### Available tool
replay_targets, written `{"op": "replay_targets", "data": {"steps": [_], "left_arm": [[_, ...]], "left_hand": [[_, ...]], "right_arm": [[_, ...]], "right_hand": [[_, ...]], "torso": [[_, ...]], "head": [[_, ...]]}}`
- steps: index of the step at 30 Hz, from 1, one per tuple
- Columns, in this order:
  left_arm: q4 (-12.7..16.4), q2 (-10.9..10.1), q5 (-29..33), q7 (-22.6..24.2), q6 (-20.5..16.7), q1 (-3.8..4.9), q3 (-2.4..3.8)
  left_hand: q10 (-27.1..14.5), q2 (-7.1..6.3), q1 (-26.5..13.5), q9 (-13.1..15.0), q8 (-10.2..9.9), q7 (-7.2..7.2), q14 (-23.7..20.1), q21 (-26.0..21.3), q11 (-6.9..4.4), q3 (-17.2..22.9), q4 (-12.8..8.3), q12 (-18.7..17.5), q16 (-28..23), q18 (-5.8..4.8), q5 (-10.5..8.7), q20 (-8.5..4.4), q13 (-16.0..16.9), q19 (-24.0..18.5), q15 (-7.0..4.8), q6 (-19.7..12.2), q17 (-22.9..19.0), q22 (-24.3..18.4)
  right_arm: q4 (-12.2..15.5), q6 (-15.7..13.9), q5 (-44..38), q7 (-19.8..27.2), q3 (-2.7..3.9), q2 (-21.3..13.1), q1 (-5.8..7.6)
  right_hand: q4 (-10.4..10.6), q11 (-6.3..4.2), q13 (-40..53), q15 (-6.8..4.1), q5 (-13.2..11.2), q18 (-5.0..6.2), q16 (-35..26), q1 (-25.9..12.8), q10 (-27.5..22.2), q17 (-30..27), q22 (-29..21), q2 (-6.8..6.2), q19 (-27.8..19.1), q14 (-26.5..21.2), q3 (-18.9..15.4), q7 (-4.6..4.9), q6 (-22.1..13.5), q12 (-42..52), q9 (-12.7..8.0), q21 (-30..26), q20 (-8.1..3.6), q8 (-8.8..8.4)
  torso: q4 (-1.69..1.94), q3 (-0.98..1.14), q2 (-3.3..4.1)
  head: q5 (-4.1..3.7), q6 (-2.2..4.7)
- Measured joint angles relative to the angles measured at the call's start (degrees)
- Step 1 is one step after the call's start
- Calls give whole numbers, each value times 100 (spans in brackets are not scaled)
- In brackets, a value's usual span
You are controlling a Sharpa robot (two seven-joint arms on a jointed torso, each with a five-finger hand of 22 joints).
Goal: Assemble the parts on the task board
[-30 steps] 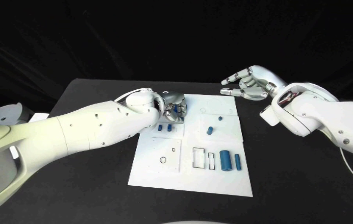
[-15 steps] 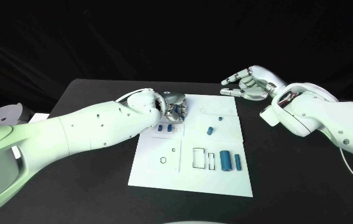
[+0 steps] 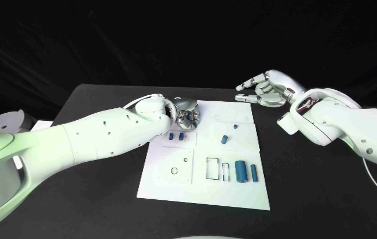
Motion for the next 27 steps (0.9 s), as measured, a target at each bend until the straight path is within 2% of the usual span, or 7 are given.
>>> {"op": "replay_targets", "data": {"steps": [2,5,15,18,21,27], "left_arm": [[17,-38,32,9,-42,-7,3],[91,-134,89,17,-106,-21,25],[482,-544,329,22,-272,5,176],[579,-661,418,13,-294,17,210],[679,-801,523,-2,-318,24,229],[737,-999,658,-62,-322,31,242]], "left_hand": [[0,-11,-11,0,0,0,-6,7,40,39,-22,-20,0,0,0,0,0,0,6,0,-3,4],[42,-22,-22,-7,-24,23,-6,7,39,71,-41,-33,0,0,0,0,21,0,6,23,-12,13],[103,-75,-75,-9,-24,43,-6,35,21,125,-62,-80,0,0,0,0,28,0,6,44,-28,43],[123,-75,-75,-9,-24,22,-6,35,40,125,-63,-83,0,0,0,0,31,0,6,65,-28,49],[154,-92,-92,-10,-24,23,-6,35,9,155,-76,-83,0,0,0,0,36,0,6,105,-28,60],[195,-109,-108,-10,-46,22,-6,69,9,165,-71,-117,0,0,0,0,41,0,6,106,-39,68]], "right_arm": [[-1,0,0,1,0,1,0],[-4,0,0,2,0,4,-1],[-29,1,0,7,0,16,-3],[-38,1,0,8,0,16,-10],[-44,2,0,9,0,16,-16],[-56,4,2,12,0,15,-37]], "right_hand": [[0,0,0,0,0,0,0,0,0,0,0,0,0,0,0,0,0,0,0,0,0,0],[0,0,0,0,0,0,0,0,0,0,0,0,0,0,0,0,0,0,0,0,0,0],[0,0,1,0,0,0,0,0,0,-1,4,0,0,0,0,0,0,0,0,0,0,0],[0,0,2,0,0,0,0,0,0,-1,4,0,0,0,0,0,0,0,0,0,0,0],[0,0,4,0,0,0,0,0,0,-1,4,0,0,0,0,0,0,0,0,0,0,0],[0,0,2,0,0,0,0,0,0,2,4,0,0,0,0,0,0,0,0,0,0,0]], "torso": [[0,-1,0],[-1,-2,-3],[8,-4,-10],[20,-10,-12],[37,-11,-14],[83,-25,-29]], "head": [[1,8],[-5,17],[-16,51],[-17,57],[-10,61],[-40,62]]}}
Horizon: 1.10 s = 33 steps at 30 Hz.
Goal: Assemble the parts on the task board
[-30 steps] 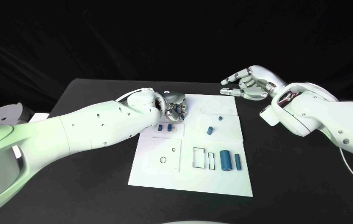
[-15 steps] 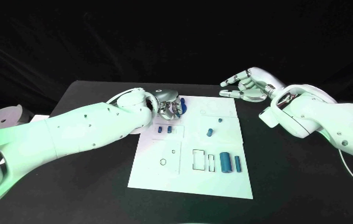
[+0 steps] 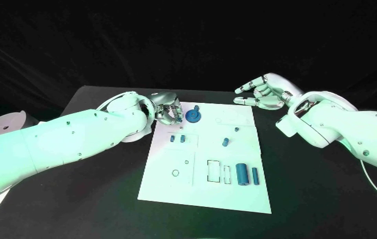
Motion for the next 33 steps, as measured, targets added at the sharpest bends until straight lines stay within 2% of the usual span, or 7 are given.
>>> {"op": "replay_targets", "data": {"steps": [4,12,27,33], "left_arm": [[-5,-47,56,-49,9,-3,2],[-54,-31,114,-113,42,-18,2],[-209,105,183,-125,95,-72,-25],[-253,142,193,-123,137,-121,-47]], "left_hand": [[51,-34,-34,0,0,-2,0,0,-9,0,0,0,0,0,0,0,9,0,0,40,-1,7],[91,-56,-56,0,0,-22,0,0,-10,0,0,-24,0,0,0,0,16,0,0,61,-23,7],[90,-56,-56,0,0,-42,0,0,-10,-1,0,-24,0,0,0,0,21,0,0,80,-28,12],[112,-33,-79,-1,0,-30,0,-1,-31,-1,0,-24,0,0,0,0,28,0,0,93,-34,15]], "right_arm": [[-5,1,1,2,0,-4,-11],[-8,3,3,6,0,-5,-28],[-10,2,6,11,0,-5,-33],[-10,0,6,13,0,-4,-34]], "right_hand": [[0,0,-2,0,0,0,0,0,0,2,0,0,0,0,0,0,0,0,0,0,0,0],[-16,0,4,0,0,0,0,18,0,1,-1,18,0,0,-16,0,0,1,0,0,0,0],[-16,0,-2,0,0,0,0,23,0,0,-2,23,0,0,-16,0,0,-8,0,0,0,0],[-16,0,-2,0,0,0,0,23,0,0,-2,23,0,0,-16,0,0,-8,0,0,0,0]], "torso": [[14,-5,-2],[14,-8,-2],[-1,4,4],[-1,7,5]], "head": [[-7,-3],[10,-7],[10,-36],[17,-46]]}}
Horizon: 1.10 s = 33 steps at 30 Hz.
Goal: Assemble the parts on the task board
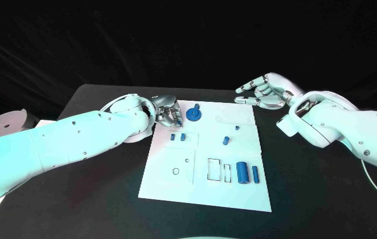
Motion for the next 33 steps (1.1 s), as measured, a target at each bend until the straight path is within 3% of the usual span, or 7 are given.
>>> {"op": "replay_targets", "data": {"steps": [11,33], "left_arm": [[1,42,6,0,54,-42,-2],[9,83,9,-6,64,-47,-5]], "left_hand": [[41,0,0,-1,0,-12,0,0,0,0,0,0,0,0,0,0,7,0,0,28,0,2],[63,0,0,4,-1,-33,0,23,-22,0,0,0,0,0,0,0,16,0,0,49,25,35]], "right_arm": [[0,-3,1,7,0,4,-1],[-11,-5,2,13,0,19,-1]], "right_hand": [[0,0,3,0,0,0,0,0,0,-1,0,0,0,0,0,0,0,1,0,0,0,0],[0,0,0,0,0,0,0,0,0,-2,-1,0,0,0,0,0,0,8,0,0,0,0]], "torso": [[7,-4,-1],[12,-7,-3]], "head": [[-9,-17],[-40,-23]]}}
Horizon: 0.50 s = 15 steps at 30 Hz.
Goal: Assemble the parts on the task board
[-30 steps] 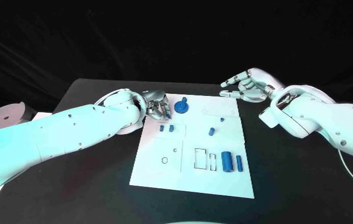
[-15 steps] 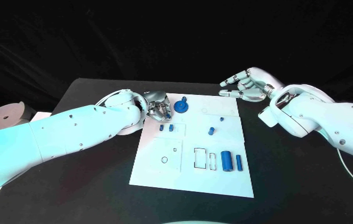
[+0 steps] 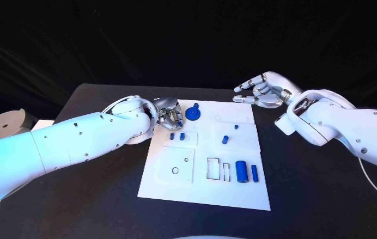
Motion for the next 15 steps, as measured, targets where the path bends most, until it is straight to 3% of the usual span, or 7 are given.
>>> {"op": "replay_targets", "data": {"steps": [10,15], "left_arm": [[-77,63,-1,-63,62,6,-16],[-121,90,-1,-91,143,6,-31]], "left_hand": [[18,-29,-33,-2,-67,1,0,0,-18,-17,-17,-67,0,0,0,0,12,0,0,-1,-2,4],[-180,-91,-152,-74,-210,63,0,-72,74,-41,-24,-197,0,1,0,0,-13,0,0,-209,-57,-56]], "right_arm": [[-14,0,0,0,0,5,0],[-14,0,0,-2,0,1,0]], "right_hand": [[0,0,5,0,0,0,0,0,0,0,0,0,0,0,0,0,0,0,0,0,0,0],[0,0,5,0,0,0,0,0,0,0,4,0,0,0,0,0,0,0,0,0,0,0]], "torso": [[-4,-2,3],[-2,-4,3]], "head": [[-25,-19],[-26,-31]]}}
